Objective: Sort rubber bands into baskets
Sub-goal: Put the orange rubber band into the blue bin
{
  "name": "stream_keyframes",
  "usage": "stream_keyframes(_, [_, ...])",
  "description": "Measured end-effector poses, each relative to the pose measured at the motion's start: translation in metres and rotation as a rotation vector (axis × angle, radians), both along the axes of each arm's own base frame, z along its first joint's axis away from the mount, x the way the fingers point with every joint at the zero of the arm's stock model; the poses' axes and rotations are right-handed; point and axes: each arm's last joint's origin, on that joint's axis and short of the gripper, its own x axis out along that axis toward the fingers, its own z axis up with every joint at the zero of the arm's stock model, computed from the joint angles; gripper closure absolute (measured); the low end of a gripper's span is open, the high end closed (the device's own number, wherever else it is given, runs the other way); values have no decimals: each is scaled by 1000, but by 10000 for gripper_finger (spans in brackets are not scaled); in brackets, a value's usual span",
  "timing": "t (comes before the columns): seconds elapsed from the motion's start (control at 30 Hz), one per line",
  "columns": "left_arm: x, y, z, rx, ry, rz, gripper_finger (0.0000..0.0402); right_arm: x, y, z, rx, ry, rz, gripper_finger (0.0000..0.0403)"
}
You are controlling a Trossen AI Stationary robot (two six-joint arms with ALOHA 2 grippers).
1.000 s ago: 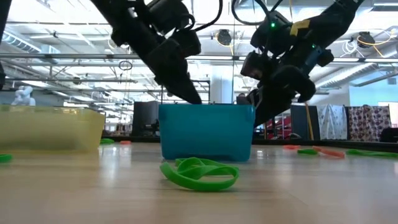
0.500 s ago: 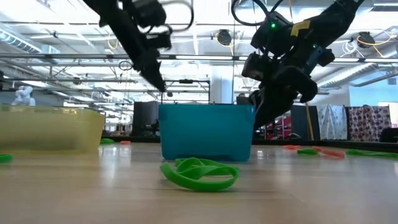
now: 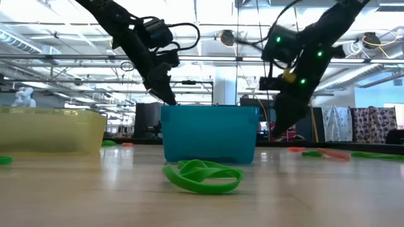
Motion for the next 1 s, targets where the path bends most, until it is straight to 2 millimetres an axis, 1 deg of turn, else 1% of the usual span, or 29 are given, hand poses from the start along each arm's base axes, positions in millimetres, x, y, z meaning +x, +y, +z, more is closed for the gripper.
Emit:
stream_keyframes(0.13, [0, 0, -1, 2, 8, -7, 262, -8, -26, -5, 45, -10, -201, 310])
stream_keyframes(0.2, [1, -1, -1, 2, 7, -12, 262, -13, -36, -8, 64, 6, -282, 310])
stream_keyframes(0.27, [0, -1, -2, -7, 11, -16, 262, -17, -43, -11, 78, 25, -327, 310])
stream_keyframes(0.37, [0, -2, -2, -15, 11, -14, 262, -19, -44, -14, 108, 31, -355, 310])
stream_keyframes(0.53, [0, -2, -2, -17, 10, -15, 262, -20, -44, -15, 98, 29, -384, 310])
stream_keyframes(0.7, [0, -1, -2, -17, 10, -14, 262, -34, -45, -30, 109, 24, -430, 310])
stream_keyframes(0.8, [0, -1, -2, -16, 9, -14, 262, -39, -46, -37, 146, -5, -393, 311])
stream_keyframes(0.9, [0, -1, -2, -17, 8, -15, 262, -40, -45, -39, 168, 0, -371, 333])
stream_keyframes(1.0, [1, -4, -2, -47, -8, -46, 262, -40, -45, -39, 173, 6, -329, 384])
